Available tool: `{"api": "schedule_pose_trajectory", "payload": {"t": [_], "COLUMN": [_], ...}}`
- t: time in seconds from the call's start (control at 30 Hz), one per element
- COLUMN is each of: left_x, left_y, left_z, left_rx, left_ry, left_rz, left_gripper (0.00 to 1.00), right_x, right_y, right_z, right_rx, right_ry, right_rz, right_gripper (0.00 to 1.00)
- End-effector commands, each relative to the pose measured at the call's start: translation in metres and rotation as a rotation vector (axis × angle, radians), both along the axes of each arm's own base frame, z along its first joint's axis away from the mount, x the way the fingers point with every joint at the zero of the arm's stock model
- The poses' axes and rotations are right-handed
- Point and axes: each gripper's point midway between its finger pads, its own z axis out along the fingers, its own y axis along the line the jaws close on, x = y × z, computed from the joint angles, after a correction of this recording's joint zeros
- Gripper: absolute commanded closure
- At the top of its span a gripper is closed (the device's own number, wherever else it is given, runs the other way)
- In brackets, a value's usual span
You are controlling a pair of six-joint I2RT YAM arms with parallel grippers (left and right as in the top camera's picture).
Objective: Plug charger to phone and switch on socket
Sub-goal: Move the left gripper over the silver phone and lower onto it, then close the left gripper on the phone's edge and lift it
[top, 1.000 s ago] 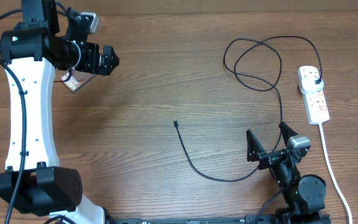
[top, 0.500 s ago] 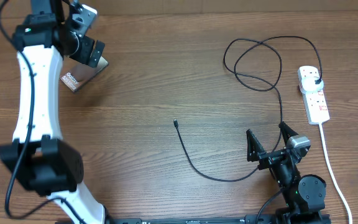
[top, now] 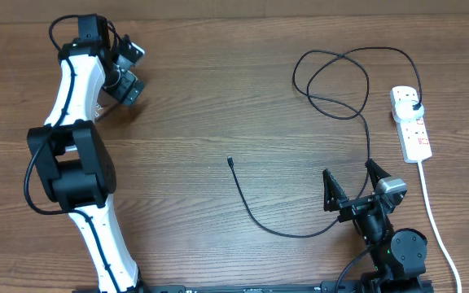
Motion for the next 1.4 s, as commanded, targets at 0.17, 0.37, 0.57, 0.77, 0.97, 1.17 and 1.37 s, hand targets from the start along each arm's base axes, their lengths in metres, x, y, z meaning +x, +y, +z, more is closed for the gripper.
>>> {"api": "schedule_pose_trajectory", "payload": {"t": [0.17, 0.37, 0.57, 0.77, 0.97, 1.17, 1.37], "left_x": [0.012, 0.014, 0.014, 0.02, 0.015, 0.008, 0.005], "left_y": [0.036, 0.035, 0.029, 0.026, 0.022, 0.02, 0.02], "left_z": [-0.012, -0.012, -0.012, -0.015, -0.028, -0.048, -0.075], "left_rx": [0.027, -0.018, -0.049, -0.065, -0.08, -0.093, -0.106], "left_ry": [-0.036, -0.051, -0.056, -0.084, -0.077, -0.046, -0.009], "left_rz": [0.015, -0.058, -0.078, -0.087, -0.092, -0.092, -0.081], "left_gripper": [0.01, 0.0, 0.0, 0.0, 0.0, 0.0, 0.0], "right_x": [0.001, 0.001, 0.001, 0.001, 0.001, 0.001, 0.001], "right_y": [-0.001, -0.001, -0.001, -0.001, -0.001, -0.001, -0.001], "right_z": [-0.002, -0.002, -0.002, -0.002, -0.002, -0.002, -0.002], "right_rx": [0.004, 0.004, 0.003, 0.004, 0.004, 0.004, 0.003], "right_ry": [0.0, 0.0, 0.0, 0.0, 0.0, 0.0, 0.0], "right_rz": [-0.01, -0.01, -0.01, -0.01, -0.01, -0.01, -0.01], "right_gripper": [0.0, 0.0, 0.0, 0.0, 0.0, 0.0, 0.0]}}
